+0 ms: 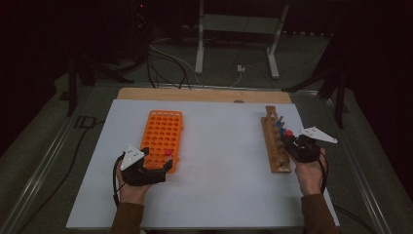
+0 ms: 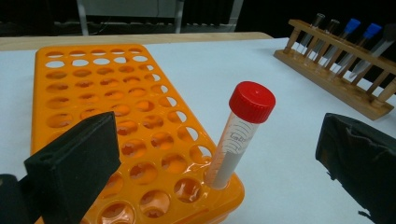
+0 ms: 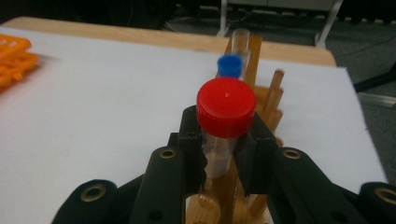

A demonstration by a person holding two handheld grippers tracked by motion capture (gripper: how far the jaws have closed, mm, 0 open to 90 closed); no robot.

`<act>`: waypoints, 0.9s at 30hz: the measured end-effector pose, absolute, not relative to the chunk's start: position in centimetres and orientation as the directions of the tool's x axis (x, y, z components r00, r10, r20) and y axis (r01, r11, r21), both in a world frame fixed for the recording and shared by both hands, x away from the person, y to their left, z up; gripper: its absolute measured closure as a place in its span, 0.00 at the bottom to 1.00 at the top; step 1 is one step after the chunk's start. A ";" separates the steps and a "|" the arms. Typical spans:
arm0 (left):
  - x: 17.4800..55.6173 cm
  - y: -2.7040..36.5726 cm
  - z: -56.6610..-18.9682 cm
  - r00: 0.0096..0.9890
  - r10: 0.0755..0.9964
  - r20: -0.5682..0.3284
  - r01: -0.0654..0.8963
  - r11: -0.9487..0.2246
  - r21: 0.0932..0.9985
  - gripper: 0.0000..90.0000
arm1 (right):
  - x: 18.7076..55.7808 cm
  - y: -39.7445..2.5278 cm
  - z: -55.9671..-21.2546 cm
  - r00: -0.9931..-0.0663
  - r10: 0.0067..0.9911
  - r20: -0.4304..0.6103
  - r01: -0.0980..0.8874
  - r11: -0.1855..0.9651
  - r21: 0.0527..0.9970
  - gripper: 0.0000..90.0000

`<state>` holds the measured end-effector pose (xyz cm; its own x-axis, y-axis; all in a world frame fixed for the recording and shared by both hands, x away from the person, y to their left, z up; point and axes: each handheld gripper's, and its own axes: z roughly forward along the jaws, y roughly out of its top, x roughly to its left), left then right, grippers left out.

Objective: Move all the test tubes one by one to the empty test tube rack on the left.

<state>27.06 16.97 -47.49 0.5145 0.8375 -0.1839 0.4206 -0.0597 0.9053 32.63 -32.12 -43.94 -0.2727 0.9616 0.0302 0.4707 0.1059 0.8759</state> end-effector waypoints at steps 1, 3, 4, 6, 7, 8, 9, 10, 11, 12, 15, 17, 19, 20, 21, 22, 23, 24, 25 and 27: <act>27.1 16.9 -47.5 0.517 0.836 -0.184 0.420 -0.061 0.906 0.01 | 32.6 -32.1 -43.9 -0.273 0.962 0.030 0.471 0.106 0.876 0.83; 27.1 16.9 -47.5 0.521 0.834 -0.181 0.418 -0.064 0.906 0.01 | 32.3 -32.2 -43.0 -0.277 0.960 0.029 0.451 0.103 0.886 0.83; 27.0 16.9 -47.5 0.521 0.834 -0.180 0.416 -0.065 0.907 0.01 | 32.3 -32.2 -43.0 -0.277 0.960 0.029 0.451 0.103 0.886 0.83; 27.0 16.8 -47.4 0.528 0.831 -0.174 0.412 -0.071 0.908 0.01 | 31.9 -32.3 -42.1 -0.287 0.957 0.029 0.429 0.101 0.897 0.83; 27.0 16.7 -47.4 0.530 0.831 -0.168 0.411 -0.078 0.908 0.01 | 31.9 -32.3 -42.1 -0.287 0.957 0.029 0.429 0.101 0.897 0.83; 27.0 16.6 -47.3 0.532 0.831 -0.162 0.409 -0.085 0.909 0.01 | 31.7 -32.3 -41.9 -0.289 0.957 0.028 0.422 0.101 0.901 0.83; 26.9 16.6 -47.2 0.536 0.829 -0.161 0.408 -0.087 0.909 0.01 | 31.6 -32.3 -41.6 -0.290 0.956 0.029 0.417 0.099 0.903 0.83; 26.9 16.5 -47.2 0.539 0.827 -0.160 0.404 -0.088 0.910 0.01 | 31.4 -32.3 -41.3 -0.290 0.956 0.030 0.410 0.096 0.907 0.83; 26.9 16.5 -47.1 0.541 0.826 -0.160 0.399 -0.085 0.913 0.01 | 31.2 -32.3 -41.0 -0.294 0.955 0.033 0.403 0.092 0.910 0.83; 26.8 16.5 -47.0 0.543 0.824 -0.161 0.397 -0.083 0.914 0.01 | 31.0 -32.4 -40.7 -0.297 0.954 0.032 0.395 0.092 0.914 0.83; 26.7 16.4 -46.8 0.545 0.824 -0.152 0.386 -0.085 0.919 0.01 | 30.6 -32.3 -39.9 -0.310 0.950 0.029 0.374 0.093 0.923 0.83; 26.6 16.4 -46.7 0.545 0.825 -0.151 0.379 -0.082 0.922 0.01 | 30.4 -32.2 -39.4 -0.320 0.947 0.029 0.362 0.094 0.928 0.83; 26.5 16.5 -46.5 0.542 0.828 -0.144 0.370 -0.081 0.926 0.01 | 30.2 -32.0 -38.9 -0.333 0.942 0.029 0.353 0.096 0.931 0.83; 26.4 16.5 -46.4 0.537 0.831 -0.143 0.363 -0.075 0.929 0.01 | 30.0 -31.7 -38.6 -0.352 0.935 0.027 0.342 0.102 0.934 0.83; 26.3 16.6 -46.2 0.533 0.834 -0.142 0.357 -0.070 0.932 0.01 | 30.0 -31.7 -38.6 -0.352 0.935 0.027 0.342 0.102 0.934 0.83; 26.2 16.7 -46.0 0.526 0.840 -0.131 0.347 -0.071 0.935 0.01 | 30.0 -31.5 -38.5 -0.361 0.932 0.034 0.344 0.099 0.934 0.83; 26.0 16.7 -45.8 0.515 0.849 -0.117 0.334 -0.073 0.940 0.01 | 29.9 -31.3 -38.5 -0.370 0.929 0.032 0.345 0.105 0.933 0.83; 25.8 16.7 -45.5 0.506 0.856 -0.108 0.320 -0.070 0.945 0.01 | 29.9 -31.1 -38.5 -0.377 0.926 0.027 0.344 0.113 0.932 0.83; 25.6 16.7 -45.2 0.500 0.860 -0.100 0.309 -0.070 0.948 0.01 | 29.9 -30.8 -38.5 -0.386 0.922 0.024 0.347 0.121 0.930 0.83; 25.3 16.7 -44.6 0.486 0.870 -0.086 0.285 -0.064 0.956 0.01 | 30.0 -30.0 -38.9 -0.417 0.908 0.033 0.358 0.131 0.925 0.83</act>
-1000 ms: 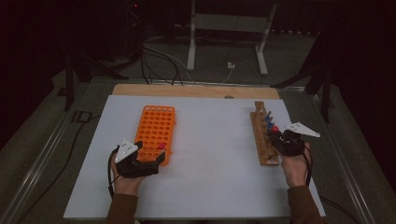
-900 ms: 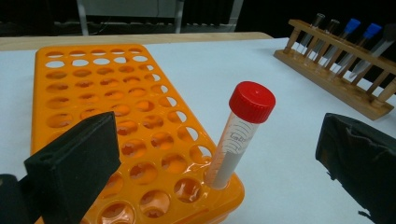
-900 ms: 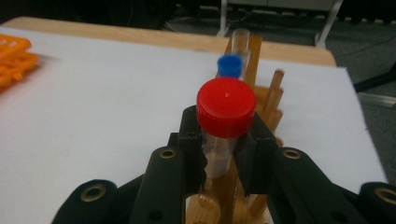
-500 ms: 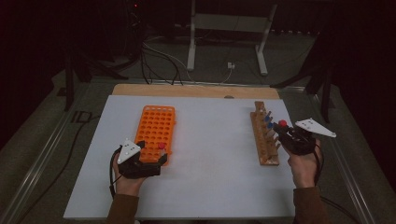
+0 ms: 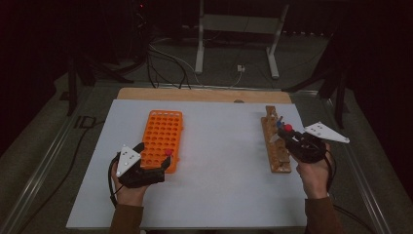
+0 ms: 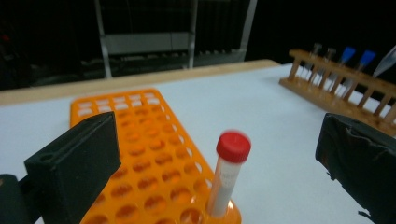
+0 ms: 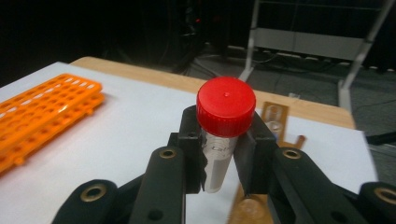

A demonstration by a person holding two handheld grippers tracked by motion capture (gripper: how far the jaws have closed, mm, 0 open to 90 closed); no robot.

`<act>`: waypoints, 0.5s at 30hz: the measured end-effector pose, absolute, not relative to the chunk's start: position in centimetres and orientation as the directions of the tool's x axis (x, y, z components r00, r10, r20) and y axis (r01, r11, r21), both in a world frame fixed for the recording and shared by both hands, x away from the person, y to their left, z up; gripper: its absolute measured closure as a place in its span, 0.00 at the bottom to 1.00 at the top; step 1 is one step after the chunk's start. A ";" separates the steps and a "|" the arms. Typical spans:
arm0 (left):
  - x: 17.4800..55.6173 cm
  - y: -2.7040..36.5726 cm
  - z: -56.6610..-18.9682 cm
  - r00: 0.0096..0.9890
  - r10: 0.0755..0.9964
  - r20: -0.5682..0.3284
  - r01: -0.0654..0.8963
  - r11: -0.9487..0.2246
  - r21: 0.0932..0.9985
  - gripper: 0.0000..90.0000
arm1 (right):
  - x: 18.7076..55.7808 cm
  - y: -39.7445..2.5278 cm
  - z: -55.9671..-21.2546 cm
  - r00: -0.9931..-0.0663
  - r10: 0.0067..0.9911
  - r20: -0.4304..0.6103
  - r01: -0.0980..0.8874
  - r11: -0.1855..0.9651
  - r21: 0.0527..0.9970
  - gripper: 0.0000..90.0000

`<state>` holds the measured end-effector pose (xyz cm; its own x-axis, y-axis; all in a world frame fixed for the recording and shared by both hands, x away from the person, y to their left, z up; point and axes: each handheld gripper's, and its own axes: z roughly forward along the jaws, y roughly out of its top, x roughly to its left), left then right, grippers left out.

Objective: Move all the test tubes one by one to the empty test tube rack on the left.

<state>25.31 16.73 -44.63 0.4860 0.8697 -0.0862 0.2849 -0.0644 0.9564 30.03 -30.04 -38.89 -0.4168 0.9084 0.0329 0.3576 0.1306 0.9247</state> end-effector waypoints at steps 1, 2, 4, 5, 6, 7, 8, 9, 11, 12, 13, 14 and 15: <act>25.2 16.7 -44.3 0.486 0.870 -0.082 0.277 -0.064 0.959 0.01 | 30.0 -30.0 -38.9 -0.417 0.908 0.033 0.358 0.131 0.925 0.83; 25.1 16.5 -44.1 0.485 0.871 -0.074 0.270 -0.069 0.960 0.01 | 30.1 -29.8 -39.0 -0.427 0.903 0.038 0.361 0.132 0.923 0.83; 25.0 16.1 -43.7 0.492 0.868 -0.070 0.264 -0.072 0.962 0.01 | 30.2 -29.1 -39.3 -0.449 0.892 0.053 0.372 0.133 0.919 0.83; 25.0 15.8 -43.6 0.494 0.867 -0.060 0.260 -0.081 0.962 0.01 | 30.2 -28.8 -39.6 -0.465 0.883 0.065 0.380 0.132 0.916 0.83; 25.0 15.5 -43.5 0.499 0.866 -0.048 0.254 -0.093 0.963 0.01 | 30.3 -28.3 -39.8 -0.477 0.876 0.069 0.385 0.138 0.912 0.83; 24.9 15.0 -43.3 0.506 0.862 -0.039 0.251 -0.103 0.963 0.01 | 30.3 -27.4 -40.1 -0.498 0.865 0.059 0.389 0.162 0.907 0.83; 24.9 14.5 -43.2 0.515 0.857 -0.029 0.247 -0.116 0.962 0.01 | 30.3 -27.0 -40.2 -0.507 0.860 0.055 0.391 0.172 0.904 0.83; 24.9 14.0 -43.0 0.525 0.851 -0.015 0.240 -0.131 0.962 0.01 | 30.3 -27.0 -40.2 -0.507 0.860 0.055 0.391 0.172 0.904 0.83; 24.8 12.8 -42.7 0.549 0.836 0.010 0.226 -0.159 0.961 0.01 | 30.1 -25.9 -40.5 -0.532 0.845 0.047 0.392 0.197 0.898 0.83; 24.8 12.2 -42.5 0.563 0.827 0.019 0.220 -0.172 0.960 0.01 | 30.1 -25.9 -40.5 -0.532 0.845 0.047 0.392 0.197 0.898 0.83; 24.8 11.6 -42.4 0.571 0.820 0.026 0.218 -0.182 0.959 0.01 | 30.1 -25.7 -40.6 -0.540 0.841 0.044 0.393 0.205 0.896 0.83; 24.8 11.0 -42.4 0.582 0.812 0.037 0.213 -0.197 0.957 0.01 | 30.0 -25.4 -40.6 -0.545 0.837 0.044 0.394 0.210 0.895 0.83; 24.9 10.5 -42.3 0.590 0.807 0.042 0.211 -0.204 0.956 0.01 | 30.0 -25.2 -40.7 -0.552 0.832 0.046 0.395 0.212 0.894 0.83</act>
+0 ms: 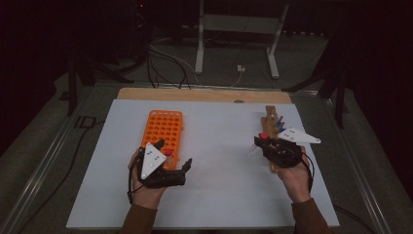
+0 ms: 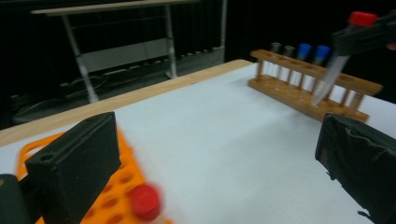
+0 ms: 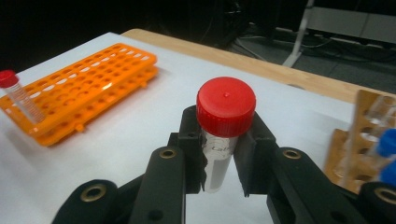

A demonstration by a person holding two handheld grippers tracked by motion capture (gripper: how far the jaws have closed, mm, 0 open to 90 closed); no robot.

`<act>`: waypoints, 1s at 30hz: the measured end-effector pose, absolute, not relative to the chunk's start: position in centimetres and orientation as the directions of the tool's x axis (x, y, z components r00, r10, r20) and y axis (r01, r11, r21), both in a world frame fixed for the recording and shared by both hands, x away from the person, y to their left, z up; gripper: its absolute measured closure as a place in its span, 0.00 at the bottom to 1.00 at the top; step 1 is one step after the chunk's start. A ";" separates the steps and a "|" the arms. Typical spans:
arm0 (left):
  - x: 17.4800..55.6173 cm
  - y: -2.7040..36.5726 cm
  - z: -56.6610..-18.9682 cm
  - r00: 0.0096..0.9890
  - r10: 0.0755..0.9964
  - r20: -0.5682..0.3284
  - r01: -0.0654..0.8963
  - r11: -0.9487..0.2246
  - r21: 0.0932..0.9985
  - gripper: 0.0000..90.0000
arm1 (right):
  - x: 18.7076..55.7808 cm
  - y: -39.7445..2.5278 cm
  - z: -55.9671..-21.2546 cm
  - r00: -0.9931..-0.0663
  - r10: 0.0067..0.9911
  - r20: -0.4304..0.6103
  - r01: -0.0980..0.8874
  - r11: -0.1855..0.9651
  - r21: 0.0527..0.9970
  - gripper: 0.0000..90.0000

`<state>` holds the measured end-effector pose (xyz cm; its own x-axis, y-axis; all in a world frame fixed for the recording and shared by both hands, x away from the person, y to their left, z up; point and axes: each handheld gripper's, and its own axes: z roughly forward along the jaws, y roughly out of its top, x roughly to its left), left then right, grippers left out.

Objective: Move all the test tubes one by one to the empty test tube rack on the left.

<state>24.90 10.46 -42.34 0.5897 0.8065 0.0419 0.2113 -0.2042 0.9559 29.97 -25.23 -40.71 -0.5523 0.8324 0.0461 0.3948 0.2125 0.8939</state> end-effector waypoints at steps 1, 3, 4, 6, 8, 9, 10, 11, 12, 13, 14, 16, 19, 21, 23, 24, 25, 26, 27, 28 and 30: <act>25.1 9.9 -42.4 0.597 0.801 0.038 0.214 -0.205 0.955 0.01 | 29.9 -25.0 -40.8 -0.557 0.829 0.051 0.398 0.213 0.893 0.83; 25.5 8.8 -42.5 0.615 0.788 0.029 0.222 -0.209 0.952 0.01 | 29.8 -24.7 -40.8 -0.569 0.820 0.060 0.401 0.213 0.891 0.83; 25.7 8.2 -42.6 0.624 0.781 0.029 0.224 -0.214 0.951 0.01 | 29.7 -24.6 -40.9 -0.574 0.817 0.062 0.403 0.216 0.889 0.83; 26.0 7.1 -42.8 0.642 0.766 0.028 0.227 -0.226 0.947 0.02 | 29.6 -24.3 -40.9 -0.584 0.809 0.064 0.404 0.221 0.888 0.83; 26.4 6.0 -43.0 0.665 0.747 0.028 0.231 -0.241 0.943 0.04 | 29.5 -23.7 -41.0 -0.600 0.797 0.067 0.406 0.230 0.885 0.83; 26.6 5.4 -43.1 0.675 0.738 0.022 0.234 -0.242 0.942 0.04 | 29.5 -23.7 -41.0 -0.600 0.797 0.067 0.406 0.230 0.885 0.83; 26.8 4.9 -43.3 0.684 0.729 0.022 0.236 -0.250 0.939 0.06 | 29.4 -23.5 -41.0 -0.606 0.793 0.070 0.407 0.233 0.883 0.83; 27.0 4.4 -43.5 0.691 0.723 0.011 0.243 -0.247 0.938 0.07 | 29.4 -23.3 -41.1 -0.610 0.789 0.067 0.405 0.238 0.883 0.83; 27.3 3.9 -43.7 0.701 0.714 0.004 0.249 -0.249 0.936 0.08 | 29.3 -23.1 -41.1 -0.615 0.786 0.067 0.405 0.242 0.881 0.83; 27.5 3.4 -43.9 0.707 0.707 -0.010 0.257 -0.244 0.935 0.08 | 29.3 -23.0 -41.1 -0.621 0.780 0.068 0.404 0.245 0.881 0.83; 27.7 3.0 -44.2 0.712 0.702 -0.017 0.263 -0.244 0.933 0.10 | 29.2 -22.8 -41.2 -0.625 0.777 0.076 0.408 0.242 0.880 0.83; 28.1 2.1 -44.7 0.721 0.692 -0.036 0.280 -0.242 0.929 0.13 | 29.2 -22.6 -41.2 -0.632 0.771 0.076 0.407 0.246 0.880 0.83; 28.7 0.9 -45.4 0.736 0.675 -0.057 0.295 -0.243 0.924 0.18 | 29.2 -22.3 -41.4 -0.643 0.761 0.084 0.410 0.250 0.877 0.83; 28.9 0.0 -45.7 0.746 0.663 -0.064 0.301 -0.250 0.920 0.18 | 29.2 -22.2 -41.4 -0.645 0.759 0.095 0.416 0.243 0.876 0.83; 29.0 -0.9 -46.0 0.757 0.651 -0.062 0.299 -0.261 0.918 0.21 | 29.2 -22.0 -41.5 -0.650 0.754 0.100 0.418 0.245 0.875 0.83; 29.1 -1.3 -46.1 0.762 0.646 -0.054 0.294 -0.270 0.917 0.25 | 29.2 -21.9 -41.6 -0.652 0.752 0.099 0.419 0.248 0.874 0.83; 29.1 -1.6 -46.1 0.764 0.644 -0.042 0.287 -0.281 0.916 0.32 | 29.2 -21.8 -41.7 -0.656 0.748 0.097 0.419 0.255 0.871 0.83; 29.1 -1.9 -46.1 0.767 0.640 -0.041 0.281 -0.278 0.919 0.32 | 29.2 -21.8 -41.7 -0.656 0.748 0.097 0.419 0.255 0.871 0.83; 29.1 -2.1 -46.2 0.773 0.633 -0.042 0.276 -0.276 0.921 0.38 | 29.2 -21.7 -41.7 -0.658 0.747 0.097 0.419 0.256 0.871 0.83; 29.1 -2.3 -46.2 0.777 0.628 -0.043 0.274 -0.275 0.922 0.43 | 29.2 -21.7 -41.7 -0.660 0.745 0.097 0.419 0.258 0.870 0.83; 29.1 -2.5 -46.2 0.784 0.619 -0.044 0.272 -0.279 0.921 0.53 | 29.2 -21.6 -41.7 -0.661 0.744 0.098 0.421 0.259 0.869 0.83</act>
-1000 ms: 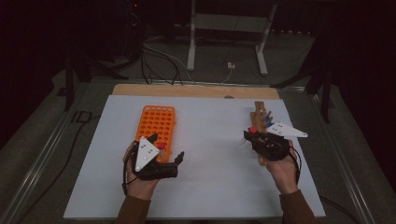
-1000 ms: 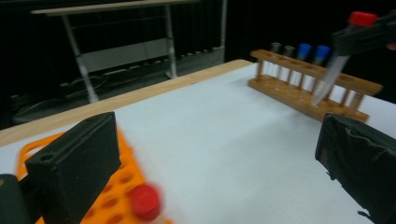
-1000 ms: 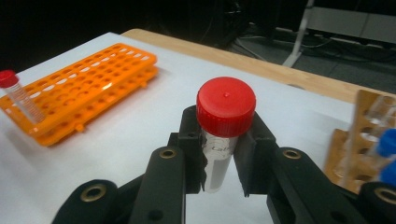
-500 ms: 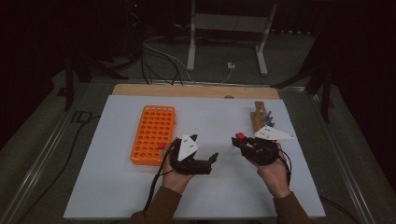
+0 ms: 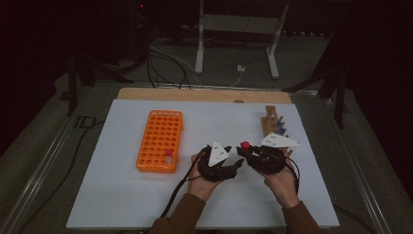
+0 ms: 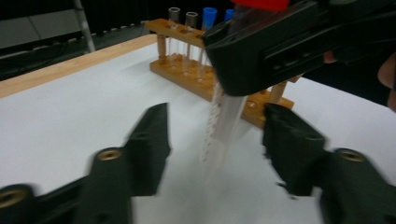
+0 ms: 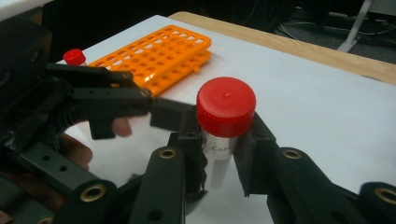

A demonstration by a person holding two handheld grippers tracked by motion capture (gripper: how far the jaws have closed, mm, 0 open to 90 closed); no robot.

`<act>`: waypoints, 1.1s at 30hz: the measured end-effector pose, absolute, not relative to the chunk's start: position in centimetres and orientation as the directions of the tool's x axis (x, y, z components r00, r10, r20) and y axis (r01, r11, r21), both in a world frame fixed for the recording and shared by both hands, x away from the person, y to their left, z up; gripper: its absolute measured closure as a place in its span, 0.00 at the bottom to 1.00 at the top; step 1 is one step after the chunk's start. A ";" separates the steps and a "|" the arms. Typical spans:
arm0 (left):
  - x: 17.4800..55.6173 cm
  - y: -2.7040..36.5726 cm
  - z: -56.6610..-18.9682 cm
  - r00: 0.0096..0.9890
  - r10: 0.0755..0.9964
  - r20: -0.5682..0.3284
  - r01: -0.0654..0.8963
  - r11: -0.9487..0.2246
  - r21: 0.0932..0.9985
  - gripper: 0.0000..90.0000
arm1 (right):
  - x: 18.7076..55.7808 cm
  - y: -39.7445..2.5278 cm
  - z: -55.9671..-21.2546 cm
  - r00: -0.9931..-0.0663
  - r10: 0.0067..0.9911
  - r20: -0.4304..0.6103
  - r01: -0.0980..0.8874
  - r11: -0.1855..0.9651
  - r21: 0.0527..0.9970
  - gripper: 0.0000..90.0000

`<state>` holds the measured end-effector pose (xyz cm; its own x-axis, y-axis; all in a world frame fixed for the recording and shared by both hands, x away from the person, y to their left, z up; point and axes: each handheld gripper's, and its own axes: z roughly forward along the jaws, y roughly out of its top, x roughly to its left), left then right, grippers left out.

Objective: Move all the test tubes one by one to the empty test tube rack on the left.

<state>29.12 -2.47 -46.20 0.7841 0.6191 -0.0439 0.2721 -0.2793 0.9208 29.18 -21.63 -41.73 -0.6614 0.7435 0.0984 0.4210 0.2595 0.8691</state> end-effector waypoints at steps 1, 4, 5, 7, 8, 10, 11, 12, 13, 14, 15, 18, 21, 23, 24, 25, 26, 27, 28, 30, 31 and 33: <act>29.2 -2.6 -46.2 0.787 0.615 -0.047 0.273 -0.280 0.920 0.57 | 29.2 -21.6 -41.7 -0.662 0.743 0.100 0.422 0.258 0.869 0.83; 29.3 -2.5 -46.3 0.790 0.610 -0.060 0.276 -0.267 0.923 0.64 | 29.2 -21.5 -41.8 -0.663 0.741 0.105 0.426 0.258 0.867 0.83; 29.4 -2.5 -46.3 0.791 0.609 -0.061 0.276 -0.266 0.924 0.66 | 29.2 -21.5 -41.8 -0.664 0.740 0.105 0.426 0.260 0.866 0.83; 29.5 -2.5 -46.4 0.795 0.603 -0.067 0.280 -0.267 0.922 0.68 | 29.3 -21.5 -42.0 -0.667 0.737 0.105 0.428 0.264 0.864 0.83; 29.5 -2.5 -46.4 0.797 0.600 -0.069 0.282 -0.269 0.921 0.72 | 29.3 -21.5 -42.1 -0.670 0.734 0.114 0.434 0.262 0.862 0.83; 29.5 -2.6 -46.5 0.803 0.592 -0.071 0.278 -0.267 0.923 0.74 | 29.3 -21.4 -42.2 -0.669 0.734 0.114 0.436 0.263 0.861 0.83; 29.5 -2.6 -46.5 0.804 0.591 -0.068 0.275 -0.267 0.924 0.79 | 29.3 -21.4 -42.2 -0.671 0.733 0.115 0.437 0.265 0.859 0.83; 29.6 -2.6 -46.5 0.805 0.588 -0.074 0.276 -0.262 0.925 0.80 | 29.4 -21.4 -42.2 -0.670 0.733 0.115 0.438 0.265 0.859 0.83; 29.6 -2.6 -46.6 0.808 0.584 -0.076 0.275 -0.260 0.926 0.81 | 29.4 -21.4 -42.2 -0.670 0.734 0.115 0.438 0.265 0.859 0.83; 29.5 -2.6 -46.5 0.809 0.584 -0.071 0.271 -0.262 0.926 0.81 | 29.4 -21.5 -42.2 -0.669 0.734 0.118 0.440 0.263 0.859 0.83; 29.5 -2.7 -46.5 0.810 0.582 -0.072 0.269 -0.259 0.928 0.82 | 29.4 -21.5 -42.2 -0.669 0.733 0.120 0.440 0.261 0.859 0.83; 29.5 -2.6 -46.5 0.805 0.590 -0.067 0.269 -0.261 0.927 0.84 | 29.4 -21.9 -42.0 -0.677 0.725 0.131 0.434 0.248 0.866 0.70; 29.7 -2.3 -46.6 0.791 0.609 -0.061 0.278 -0.268 0.923 0.84 | 29.4 -22.7 -41.6 -0.680 0.719 0.141 0.415 0.220 0.883 0.48; 29.9 -1.9 -46.6 0.780 0.622 -0.065 0.287 -0.264 0.921 0.84 | 29.4 -23.0 -41.5 -0.675 0.723 0.145 0.414 0.209 0.886 0.43; 30.0 -1.7 -46.6 0.773 0.630 -0.068 0.290 -0.257 0.922 0.84 | 29.4 -23.6 -41.3 -0.656 0.741 0.142 0.411 0.194 0.891 0.36; 30.1 -1.4 -46.5 0.769 0.636 -0.068 0.293 -0.256 0.921 0.84 | 29.4 -23.6 -41.3 -0.656 0.741 0.142 0.411 0.194 0.891 0.36; 30.1 -1.1 -46.4 0.762 0.643 -0.071 0.297 -0.251 0.921 0.84 | 29.4 -24.2 -41.1 -0.642 0.755 0.135 0.400 0.179 0.899 0.30; 30.1 -0.8 -46.2 0.760 0.646 -0.072 0.296 -0.245 0.923 0.84 | 29.4 -24.2 -41.1 -0.642 0.755 0.135 0.400 0.179 0.899 0.30; 30.1 -0.6 -46.1 0.756 0.651 -0.073 0.295 -0.238 0.925 0.84 | 29.4 -24.5 -41.0 -0.634 0.761 0.134 0.397 0.172 0.902 0.26; 30.1 0.1 -45.7 0.744 0.664 -0.072 0.300 -0.236 0.924 0.84 | 29.4 -25.1 -40.8 -0.612 0.781 0.125 0.390 0.160 0.907 0.17; 30.1 0.5 -45.5 0.733 0.677 -0.072 0.306 -0.234 0.923 0.84 | 29.3 -25.6 -40.7 -0.592 0.797 0.122 0.387 0.149 0.910 0.12; 30.3 1.3 -45.1 0.725 0.685 -0.078 0.307 -0.219 0.926 0.84 | 29.3 -25.9 -40.7 -0.587 0.801 0.119 0.383 0.145 0.912 0.08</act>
